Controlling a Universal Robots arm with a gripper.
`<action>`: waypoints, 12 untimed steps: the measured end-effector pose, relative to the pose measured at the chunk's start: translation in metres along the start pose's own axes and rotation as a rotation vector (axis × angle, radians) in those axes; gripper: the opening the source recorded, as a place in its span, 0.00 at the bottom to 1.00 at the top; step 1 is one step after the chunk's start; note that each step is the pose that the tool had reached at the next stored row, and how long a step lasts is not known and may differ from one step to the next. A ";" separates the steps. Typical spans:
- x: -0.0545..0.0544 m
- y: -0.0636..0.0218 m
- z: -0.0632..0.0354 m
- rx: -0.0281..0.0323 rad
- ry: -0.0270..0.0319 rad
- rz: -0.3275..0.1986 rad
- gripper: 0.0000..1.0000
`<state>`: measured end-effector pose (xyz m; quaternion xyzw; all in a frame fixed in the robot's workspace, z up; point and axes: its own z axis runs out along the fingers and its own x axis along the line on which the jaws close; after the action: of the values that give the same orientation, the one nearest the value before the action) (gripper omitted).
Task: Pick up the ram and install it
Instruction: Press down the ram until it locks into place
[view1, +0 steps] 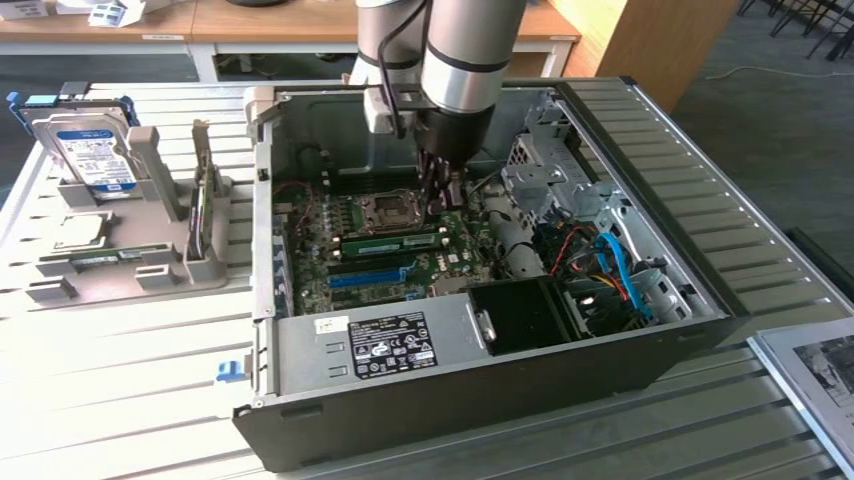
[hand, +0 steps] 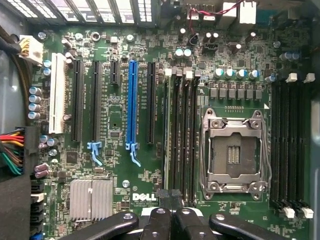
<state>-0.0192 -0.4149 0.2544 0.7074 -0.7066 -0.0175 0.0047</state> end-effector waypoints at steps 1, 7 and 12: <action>0.000 0.0000 0.0013 0.0001 -0.0001 0.000 0.10; 0.000 -0.0003 0.0085 0.0005 0.0001 0.000 0.10; 0.000 -0.0004 0.0142 0.0009 0.0000 0.000 0.10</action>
<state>-0.0192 -0.4149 0.2402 0.7074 -0.7066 -0.0172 0.0044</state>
